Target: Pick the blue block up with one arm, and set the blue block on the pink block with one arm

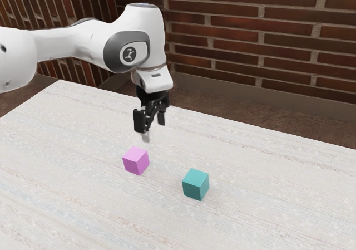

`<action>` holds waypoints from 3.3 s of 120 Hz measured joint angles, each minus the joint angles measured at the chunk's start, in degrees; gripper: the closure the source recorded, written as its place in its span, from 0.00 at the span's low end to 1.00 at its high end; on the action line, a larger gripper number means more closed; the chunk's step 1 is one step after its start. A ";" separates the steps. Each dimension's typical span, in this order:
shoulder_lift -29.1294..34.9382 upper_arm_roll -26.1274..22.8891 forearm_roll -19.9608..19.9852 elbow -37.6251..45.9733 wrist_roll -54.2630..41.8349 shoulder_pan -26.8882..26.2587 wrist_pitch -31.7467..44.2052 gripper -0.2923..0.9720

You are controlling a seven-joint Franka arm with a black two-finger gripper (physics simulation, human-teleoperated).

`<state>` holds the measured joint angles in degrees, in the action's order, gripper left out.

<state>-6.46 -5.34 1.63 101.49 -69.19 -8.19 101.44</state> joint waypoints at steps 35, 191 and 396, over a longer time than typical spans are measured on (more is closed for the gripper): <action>-4.72 3.79 2.81 0.30 -7.56 -5.59 7.45 0.23; -23.66 3.63 10.77 1.28 -13.42 -8.52 28.23 0.43; -6.41 3.92 4.61 10.24 -27.33 12.51 21.78 0.53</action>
<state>-12.87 -1.42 6.24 111.73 -96.52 4.32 123.22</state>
